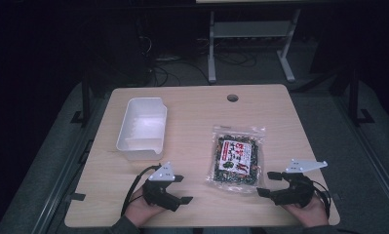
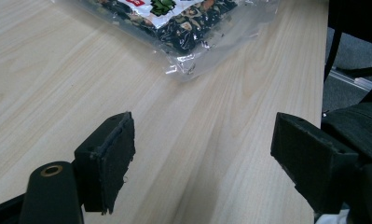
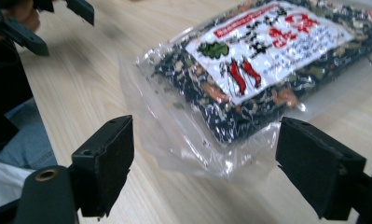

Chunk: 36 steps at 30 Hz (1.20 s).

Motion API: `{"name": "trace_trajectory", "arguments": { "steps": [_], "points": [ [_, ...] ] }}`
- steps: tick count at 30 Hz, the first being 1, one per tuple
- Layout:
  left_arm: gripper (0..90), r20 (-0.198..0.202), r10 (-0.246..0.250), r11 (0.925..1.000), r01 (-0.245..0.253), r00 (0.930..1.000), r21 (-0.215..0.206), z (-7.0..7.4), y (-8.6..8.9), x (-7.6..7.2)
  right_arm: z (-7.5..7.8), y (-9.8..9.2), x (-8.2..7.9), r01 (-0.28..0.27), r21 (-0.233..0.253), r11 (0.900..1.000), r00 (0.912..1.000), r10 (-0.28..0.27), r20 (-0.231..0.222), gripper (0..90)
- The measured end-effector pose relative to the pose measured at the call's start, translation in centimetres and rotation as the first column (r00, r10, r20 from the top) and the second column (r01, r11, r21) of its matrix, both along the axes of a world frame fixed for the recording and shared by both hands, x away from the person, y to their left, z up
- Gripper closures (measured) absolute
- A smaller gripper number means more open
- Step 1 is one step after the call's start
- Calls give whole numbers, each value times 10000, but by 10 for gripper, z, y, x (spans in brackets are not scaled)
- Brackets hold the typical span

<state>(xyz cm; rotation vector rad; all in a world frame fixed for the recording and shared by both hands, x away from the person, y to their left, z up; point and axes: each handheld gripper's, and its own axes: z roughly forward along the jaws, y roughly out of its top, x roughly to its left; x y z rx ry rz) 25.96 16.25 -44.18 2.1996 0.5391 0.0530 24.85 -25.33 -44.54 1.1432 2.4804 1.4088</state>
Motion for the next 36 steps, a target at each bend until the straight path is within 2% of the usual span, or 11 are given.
{"name": "trace_trajectory", "arguments": {
  "steps": [6,13,16,23,26,27,28,33,36],
  "points": [
    [219,64,-52,10000,51,10000,72,1,-1,-2,7,1,10,12,-1,10000,9998,-12,178,181],
    [221,56,-139,9999,138,9999,74,3,-6,-1,16,-4,29,247,-63,9997,9997,-246,89,176],
    [229,112,-199,9997,197,9997,130,4,-11,0,24,-8,43,403,-123,9991,9991,-401,147,174],
    [236,114,-168,9998,167,9998,140,5,-13,3,36,-10,64,501,-193,9986,9983,-495,307,174],
    [236,133,-108,9998,106,9999,150,7,-14,6,42,-8,79,482,-342,9983,9986,-474,238,174],
    [236,133,-108,9998,106,9999,150,7,-14,6,42,-8,79,482,-342,9983,9986,-474,238,174],
    [237,180,-116,9999,114,9998,114,7,-14,7,45,-8,86,468,-386,9982,9988,-461,193,174],
    [243,120,-73,9999,72,9999,124,8,-16,11,51,-9,102,567,-544,9969,9983,-561,125,174],
    [258,343,-18,10000,20,9994,-47,12,-20,15,55,-11,109,621,-377,9974,9981,-619,66,180]
  ]
}}
